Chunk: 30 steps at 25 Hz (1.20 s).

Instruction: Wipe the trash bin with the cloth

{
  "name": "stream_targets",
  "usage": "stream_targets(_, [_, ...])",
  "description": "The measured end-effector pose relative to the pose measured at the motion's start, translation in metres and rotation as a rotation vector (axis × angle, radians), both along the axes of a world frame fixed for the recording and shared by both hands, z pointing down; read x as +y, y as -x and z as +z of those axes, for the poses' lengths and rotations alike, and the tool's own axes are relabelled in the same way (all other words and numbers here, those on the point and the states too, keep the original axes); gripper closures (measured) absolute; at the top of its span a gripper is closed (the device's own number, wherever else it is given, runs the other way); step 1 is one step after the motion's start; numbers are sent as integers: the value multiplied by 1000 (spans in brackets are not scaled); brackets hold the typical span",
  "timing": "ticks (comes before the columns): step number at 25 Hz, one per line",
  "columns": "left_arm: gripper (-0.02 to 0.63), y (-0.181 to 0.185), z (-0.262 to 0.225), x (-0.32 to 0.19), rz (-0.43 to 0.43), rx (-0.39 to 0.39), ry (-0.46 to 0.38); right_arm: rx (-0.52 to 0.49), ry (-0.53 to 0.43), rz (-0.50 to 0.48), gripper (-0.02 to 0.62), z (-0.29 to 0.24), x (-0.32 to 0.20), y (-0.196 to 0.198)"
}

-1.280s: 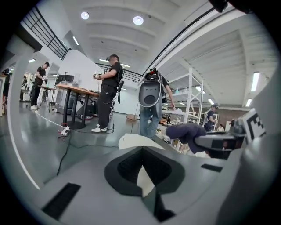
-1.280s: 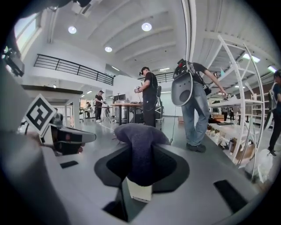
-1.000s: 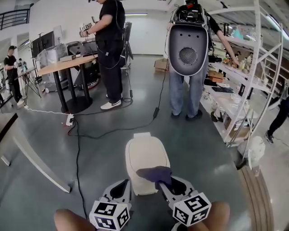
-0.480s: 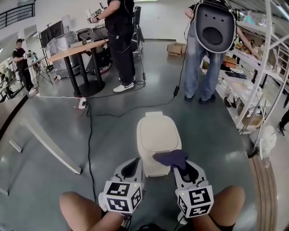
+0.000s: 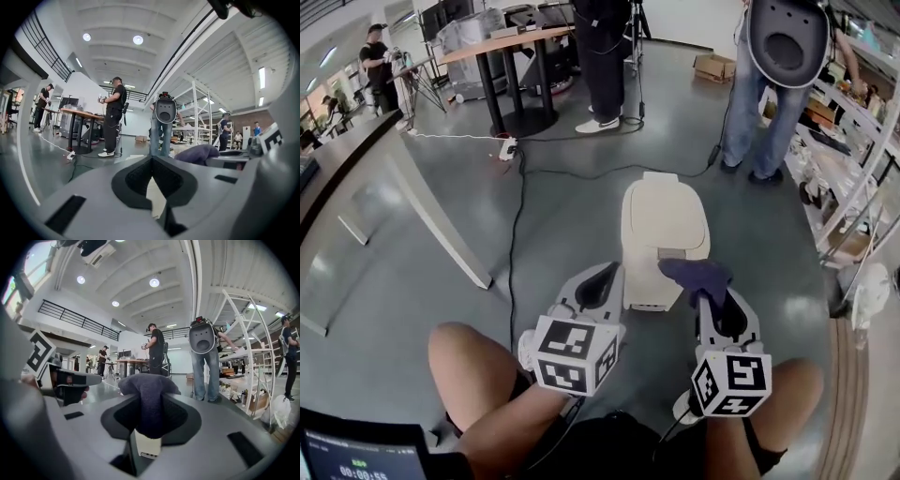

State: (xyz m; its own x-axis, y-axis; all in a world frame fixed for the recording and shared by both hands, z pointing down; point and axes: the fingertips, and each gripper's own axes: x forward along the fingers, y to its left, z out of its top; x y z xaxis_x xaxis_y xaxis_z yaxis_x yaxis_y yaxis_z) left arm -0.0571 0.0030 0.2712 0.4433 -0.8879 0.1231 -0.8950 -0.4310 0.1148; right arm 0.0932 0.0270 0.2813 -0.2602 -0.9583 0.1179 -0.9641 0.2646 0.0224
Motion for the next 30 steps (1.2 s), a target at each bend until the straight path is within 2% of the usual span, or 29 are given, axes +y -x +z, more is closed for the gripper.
stream_targets(7, [606, 13, 5, 14, -12, -30, 4, 71, -47, 27, 492, -7, 17, 10])
stream_targets(11, [606, 16, -3, 21, -19, -33, -6, 55, -21, 13, 492, -5, 22, 14])
stream_targets(16, [606, 19, -1, 25, -25, -26, -12, 114, -38, 53, 492, -2, 25, 8])
stream_targets(22, [606, 14, -2, 20, -2, -27, -14, 103, -46, 55, 492, -1, 24, 6])
stream_targets(30, [606, 25, 2, 16, -22, -22, -6, 116, -54, 39, 492, 3, 23, 13])
